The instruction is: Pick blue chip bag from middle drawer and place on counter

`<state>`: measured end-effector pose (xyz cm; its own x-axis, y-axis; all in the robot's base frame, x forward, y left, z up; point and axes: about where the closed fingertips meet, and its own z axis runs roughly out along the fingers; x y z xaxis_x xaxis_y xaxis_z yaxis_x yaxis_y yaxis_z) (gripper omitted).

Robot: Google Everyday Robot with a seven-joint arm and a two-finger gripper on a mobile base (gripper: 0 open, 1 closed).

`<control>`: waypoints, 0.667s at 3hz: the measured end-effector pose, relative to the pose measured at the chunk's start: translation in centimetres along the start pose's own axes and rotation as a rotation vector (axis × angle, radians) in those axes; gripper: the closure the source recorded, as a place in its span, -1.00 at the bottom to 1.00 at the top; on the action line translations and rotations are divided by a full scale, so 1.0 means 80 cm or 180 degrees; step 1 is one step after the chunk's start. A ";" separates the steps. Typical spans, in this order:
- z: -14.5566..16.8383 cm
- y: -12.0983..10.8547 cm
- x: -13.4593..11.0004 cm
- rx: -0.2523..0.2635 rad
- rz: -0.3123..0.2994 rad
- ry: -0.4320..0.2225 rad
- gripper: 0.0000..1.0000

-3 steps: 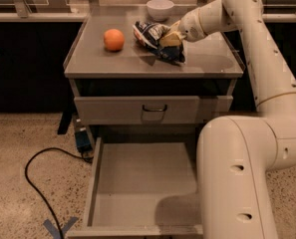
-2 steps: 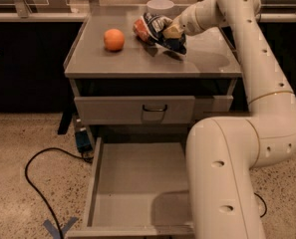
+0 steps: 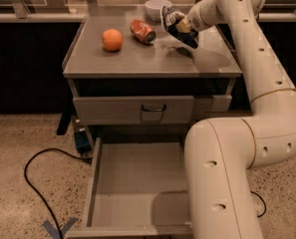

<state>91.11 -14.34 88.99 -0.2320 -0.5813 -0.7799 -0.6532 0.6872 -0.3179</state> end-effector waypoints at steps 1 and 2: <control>0.017 -0.024 0.076 0.0044 0.0247 -0.0026 1.00; 0.013 -0.026 0.070 0.0044 0.0247 -0.0026 1.00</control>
Offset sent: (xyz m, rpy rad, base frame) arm -0.0985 -0.0537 -0.1211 0.2146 0.4368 0.0327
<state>91.94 -18.53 84.72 -0.2757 -0.5226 -0.8068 -0.6235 0.7360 -0.2637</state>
